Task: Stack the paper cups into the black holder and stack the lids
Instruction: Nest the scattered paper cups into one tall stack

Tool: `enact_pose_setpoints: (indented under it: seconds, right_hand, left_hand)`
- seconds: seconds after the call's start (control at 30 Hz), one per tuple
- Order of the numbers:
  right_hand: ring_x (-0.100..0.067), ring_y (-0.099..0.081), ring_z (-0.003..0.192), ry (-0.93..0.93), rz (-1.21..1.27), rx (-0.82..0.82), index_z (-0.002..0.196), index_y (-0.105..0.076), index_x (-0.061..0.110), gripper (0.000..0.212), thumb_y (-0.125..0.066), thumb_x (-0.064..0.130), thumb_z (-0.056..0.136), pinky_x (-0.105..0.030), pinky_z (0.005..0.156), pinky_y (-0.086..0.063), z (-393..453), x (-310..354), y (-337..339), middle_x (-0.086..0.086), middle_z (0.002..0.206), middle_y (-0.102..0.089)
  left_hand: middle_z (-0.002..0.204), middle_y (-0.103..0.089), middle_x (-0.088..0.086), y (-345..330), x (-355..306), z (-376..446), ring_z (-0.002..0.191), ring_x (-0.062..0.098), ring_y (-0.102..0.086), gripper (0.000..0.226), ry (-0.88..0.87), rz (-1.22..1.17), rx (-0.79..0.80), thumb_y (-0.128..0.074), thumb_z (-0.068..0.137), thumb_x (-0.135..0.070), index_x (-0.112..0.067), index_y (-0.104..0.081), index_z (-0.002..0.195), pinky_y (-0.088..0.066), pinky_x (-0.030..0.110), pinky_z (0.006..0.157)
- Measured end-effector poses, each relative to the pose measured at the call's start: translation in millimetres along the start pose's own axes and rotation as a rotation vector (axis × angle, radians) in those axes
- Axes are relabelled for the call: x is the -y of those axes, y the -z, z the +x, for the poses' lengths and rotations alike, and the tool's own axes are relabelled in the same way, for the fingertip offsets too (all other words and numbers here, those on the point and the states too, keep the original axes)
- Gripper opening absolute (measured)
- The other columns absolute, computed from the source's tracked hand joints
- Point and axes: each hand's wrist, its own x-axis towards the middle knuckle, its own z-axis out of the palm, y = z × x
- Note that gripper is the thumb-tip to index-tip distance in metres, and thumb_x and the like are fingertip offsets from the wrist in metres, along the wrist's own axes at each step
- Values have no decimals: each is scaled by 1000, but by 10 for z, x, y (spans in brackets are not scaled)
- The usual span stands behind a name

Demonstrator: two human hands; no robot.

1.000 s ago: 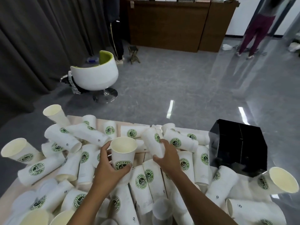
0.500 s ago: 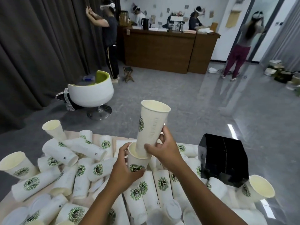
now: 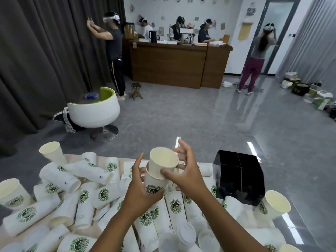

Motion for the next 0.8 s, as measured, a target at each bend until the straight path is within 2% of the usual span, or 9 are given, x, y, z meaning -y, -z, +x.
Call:
enact_pose_setpoints:
  seconds: [0.1, 0.23, 0.33, 0.4, 0.5, 0.63, 0.73, 0.8]
  right_hand:
    - [-12, -61, 116, 60, 3, -49, 152, -33, 45, 99, -91, 31, 73, -28, 94, -54, -41, 28, 64, 16, 138, -51]
    - [-12, -59, 117, 110, -121, -3, 133, -56, 45, 63, -82, 43, 76, -39, 91, -55, -95, 5, 106, 21, 131, -53]
    - [-11, -59, 117, 87, -122, 0, 124, -62, 44, 51, -81, 41, 78, -42, 89, -55, -160, -75, 90, 19, 129, -57]
    - [-12, -59, 117, 71, -103, -14, 123, -63, 43, 50, -82, 38, 77, -41, 87, -55, -212, -151, 93, 18, 129, -59]
    - [-10, -58, 119, 25, -76, -30, 126, -63, 41, 52, -83, 33, 78, -37, 87, -56, -319, -300, 116, 22, 128, -59]
    - [-8, -59, 117, -48, -42, -25, 129, -61, 41, 57, -82, 40, 76, -39, 88, -58, -488, -473, 87, 23, 128, -58]
    - [-9, -61, 118, -114, 14, -33, 135, -59, 36, 63, -86, 35, 79, -35, 88, -59, -616, -558, 87, 17, 132, -61]
    - [-11, -63, 117, -142, 43, -94, 136, -59, 32, 61, -86, 30, 82, -31, 87, -59, -724, -629, 160, 13, 130, -63]
  left_hand:
    - [132, -56, -11, 24, 19, -25, 112, -4, -63, 128, -3, 2, -11, -94, 67, -9, -68, -14, 147, -56, 23, 86]
    - [133, -59, -17, 24, 34, -47, 117, -3, -61, 125, 2, 24, 32, -95, 68, -15, -66, -15, 149, -50, 14, 88]
    - [132, -60, -17, -1, 4, -70, 117, 1, -62, 114, -4, 26, 74, -93, 62, -34, -66, -23, 146, -51, 16, 88]
    - [131, -61, -18, -31, 4, -83, 115, 0, -63, 106, -14, 32, 103, -91, 61, -36, -64, -29, 142, -53, 20, 91]
    - [131, -63, -17, -84, 59, -121, 116, 2, -63, 101, -20, 57, 126, -93, 66, -18, -60, -35, 137, -55, 22, 92]
    - [125, -66, -10, -115, 136, -231, 107, 5, -67, 97, 26, 70, 168, -96, 67, -15, -61, -38, 130, -57, 23, 85]
    - [128, -63, -13, -75, 212, -354, 111, 7, -65, 98, 30, 107, 147, -96, 67, -14, -60, -38, 131, -55, 29, 91]
    - [130, -62, -16, -6, 270, -427, 112, 7, -64, 99, 36, 125, 112, -95, 67, -11, -58, -37, 133, -54, 30, 91]
